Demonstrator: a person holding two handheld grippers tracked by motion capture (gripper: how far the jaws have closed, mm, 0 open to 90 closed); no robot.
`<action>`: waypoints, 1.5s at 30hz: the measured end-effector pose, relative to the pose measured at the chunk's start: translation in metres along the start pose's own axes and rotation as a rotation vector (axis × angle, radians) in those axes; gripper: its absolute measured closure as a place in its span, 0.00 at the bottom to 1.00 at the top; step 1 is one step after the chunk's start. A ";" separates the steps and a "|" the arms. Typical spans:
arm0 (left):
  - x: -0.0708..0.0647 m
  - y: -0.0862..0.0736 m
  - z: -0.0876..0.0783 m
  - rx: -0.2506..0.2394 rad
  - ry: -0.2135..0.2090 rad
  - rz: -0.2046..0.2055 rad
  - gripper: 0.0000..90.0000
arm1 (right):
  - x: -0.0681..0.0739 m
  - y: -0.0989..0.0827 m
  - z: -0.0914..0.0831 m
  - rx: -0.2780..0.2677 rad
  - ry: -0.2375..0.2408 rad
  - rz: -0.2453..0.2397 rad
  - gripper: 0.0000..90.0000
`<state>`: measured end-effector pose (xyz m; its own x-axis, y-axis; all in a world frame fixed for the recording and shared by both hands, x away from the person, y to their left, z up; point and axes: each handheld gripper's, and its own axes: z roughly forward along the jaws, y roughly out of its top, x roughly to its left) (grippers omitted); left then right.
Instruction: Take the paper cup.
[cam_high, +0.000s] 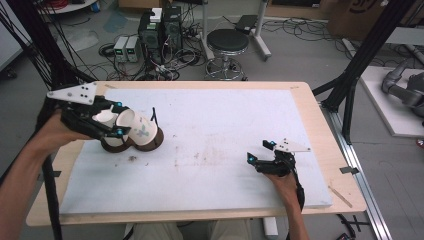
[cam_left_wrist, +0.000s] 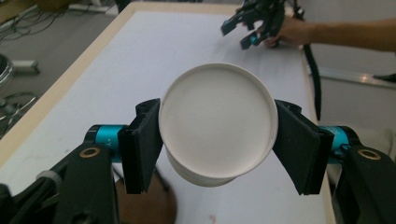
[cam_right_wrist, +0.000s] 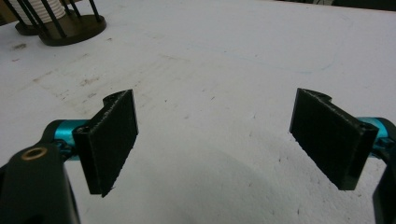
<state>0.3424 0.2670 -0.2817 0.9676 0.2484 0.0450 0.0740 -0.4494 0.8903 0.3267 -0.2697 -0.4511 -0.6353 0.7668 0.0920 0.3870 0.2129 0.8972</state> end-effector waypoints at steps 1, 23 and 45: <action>0.000 0.000 0.000 0.000 0.000 0.000 0.40 | 0.000 0.000 0.000 0.000 0.000 0.000 0.17; -0.046 -0.078 0.075 -0.235 0.074 -0.097 0.40 | 0.000 0.000 0.000 0.004 0.004 -0.001 0.17; -0.047 -0.089 0.097 -0.279 0.033 -0.120 0.40 | 0.000 0.000 0.000 0.003 -0.001 -0.006 0.17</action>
<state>0.3141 0.2124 -0.4067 0.9471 0.3156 -0.0574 0.1139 -0.1636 0.9799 0.3266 -0.2692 -0.4512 -0.6368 0.7662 0.0861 0.3851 0.2193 0.8964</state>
